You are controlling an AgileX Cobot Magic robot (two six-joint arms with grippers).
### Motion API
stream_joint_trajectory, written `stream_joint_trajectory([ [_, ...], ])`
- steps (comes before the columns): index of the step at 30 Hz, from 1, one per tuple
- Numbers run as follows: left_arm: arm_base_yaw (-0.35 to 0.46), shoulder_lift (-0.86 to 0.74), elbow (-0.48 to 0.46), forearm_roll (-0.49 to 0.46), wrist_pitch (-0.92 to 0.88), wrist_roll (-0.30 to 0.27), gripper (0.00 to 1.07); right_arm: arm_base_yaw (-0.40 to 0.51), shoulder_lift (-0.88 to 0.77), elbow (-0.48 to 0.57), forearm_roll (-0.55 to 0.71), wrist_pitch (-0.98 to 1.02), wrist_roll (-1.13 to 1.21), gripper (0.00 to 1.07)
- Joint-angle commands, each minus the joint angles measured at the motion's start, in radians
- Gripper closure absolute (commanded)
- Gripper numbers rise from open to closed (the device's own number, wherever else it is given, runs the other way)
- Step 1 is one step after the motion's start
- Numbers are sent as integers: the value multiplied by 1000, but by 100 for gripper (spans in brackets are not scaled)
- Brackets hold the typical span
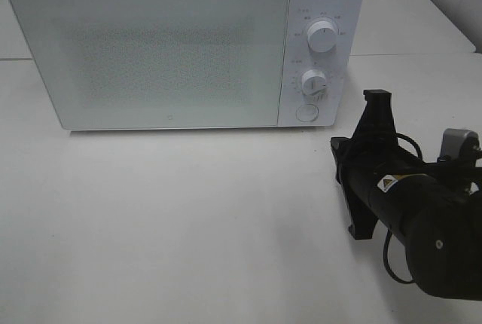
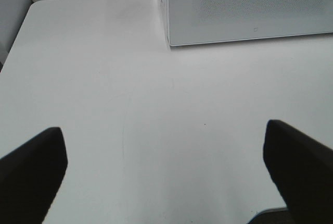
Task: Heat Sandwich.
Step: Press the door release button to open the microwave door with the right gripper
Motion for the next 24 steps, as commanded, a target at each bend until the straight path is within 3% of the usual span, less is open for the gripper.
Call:
stream_joint_trajectory([
  [1, -2, -9, 3, 2, 2, -1, 9, -47, 31, -40, -83, -1, 1, 107],
  [14, -2, -9, 3, 2, 2, -1, 9, -150, 155, -204, -172, 72, -1, 107],
  [24, -2, -9, 3, 2, 2, -1, 9, -172, 249, -302, -173, 98, -1, 107],
])
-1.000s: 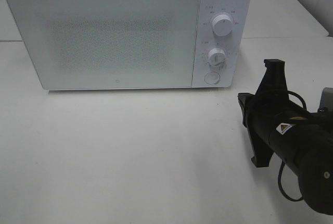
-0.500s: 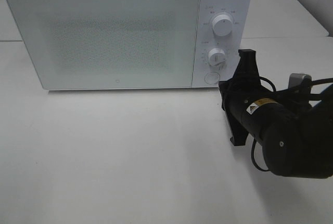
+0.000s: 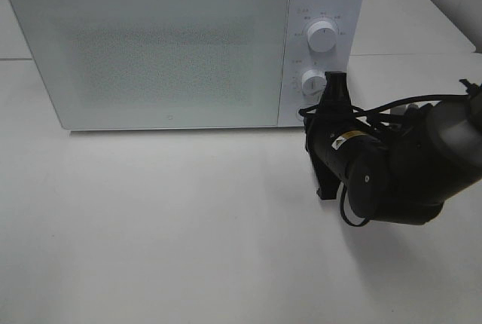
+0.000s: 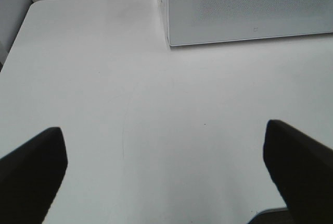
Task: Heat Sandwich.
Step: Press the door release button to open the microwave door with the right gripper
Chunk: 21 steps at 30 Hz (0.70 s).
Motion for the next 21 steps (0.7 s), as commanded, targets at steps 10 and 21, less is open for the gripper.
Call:
stream_joint_trajectory([
  [10, -2, -9, 3, 2, 2, -1, 9, -64, 81, -117, -84, 42, -4, 107],
  [21, -2, -9, 3, 2, 2, -1, 9, -109, 107, -156, -89, 79, -4, 107],
])
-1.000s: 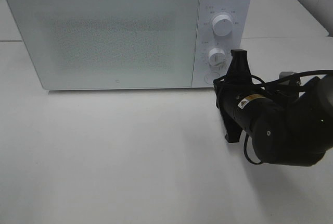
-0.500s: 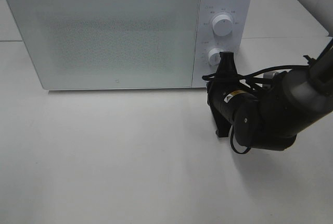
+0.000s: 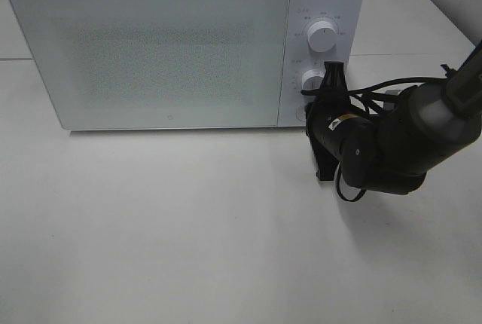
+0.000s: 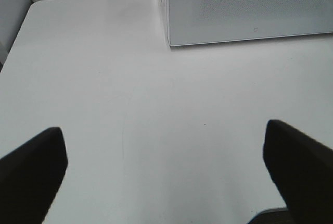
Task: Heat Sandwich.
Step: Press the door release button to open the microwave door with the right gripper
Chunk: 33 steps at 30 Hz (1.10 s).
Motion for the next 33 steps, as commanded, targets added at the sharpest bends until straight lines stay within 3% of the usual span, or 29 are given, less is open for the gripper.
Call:
stream_joint_trajectory([
  [1, -2, -9, 3, 2, 2, -1, 9, -5, 12, -19, -16, 17, -4, 107],
  [15, -2, -9, 3, 2, 2, -1, 9, -5, 54, -75, 17, -60, -13, 107],
  [23, -2, -9, 3, 2, 2, -1, 9, -5, 57, -90, 17, -240, -31, 107],
  [33, -2, -9, 3, 2, 2, -1, 9, -5, 54, -160, 16, -255, -51, 107],
])
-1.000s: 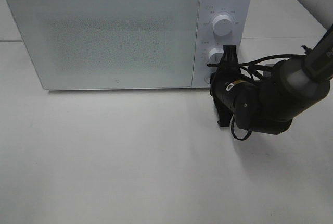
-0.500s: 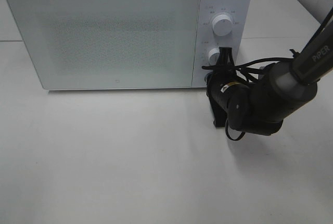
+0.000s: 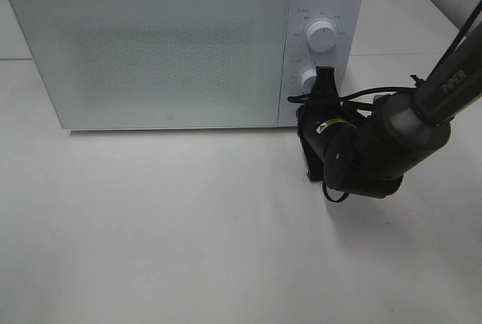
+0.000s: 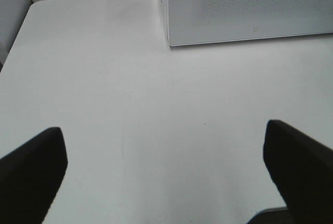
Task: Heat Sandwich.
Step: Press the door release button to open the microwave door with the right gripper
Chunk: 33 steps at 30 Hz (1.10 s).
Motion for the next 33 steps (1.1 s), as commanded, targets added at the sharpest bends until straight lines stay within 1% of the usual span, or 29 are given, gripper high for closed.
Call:
stream_joint_trajectory([
  [1, -2, -9, 3, 2, 2, -1, 9, -19, -22, -93, -36, -211, -38, 107],
  [3, -2, -9, 3, 2, 2, -1, 9, -36, -22, -121, -36, -264, -49, 107],
  [5, -2, -9, 3, 2, 2, -1, 9, -43, -22, -130, -35, -274, -52, 107],
  [6, -2, -9, 3, 2, 2, -1, 9, -55, -22, -153, -38, -282, -62, 107],
  [10, -2, -9, 3, 2, 2, -1, 9, -55, -22, -183, -41, -271, -75, 107],
  [33, -2, -9, 3, 2, 2, -1, 9, -55, -22, -182, -46, -203, -74, 107],
])
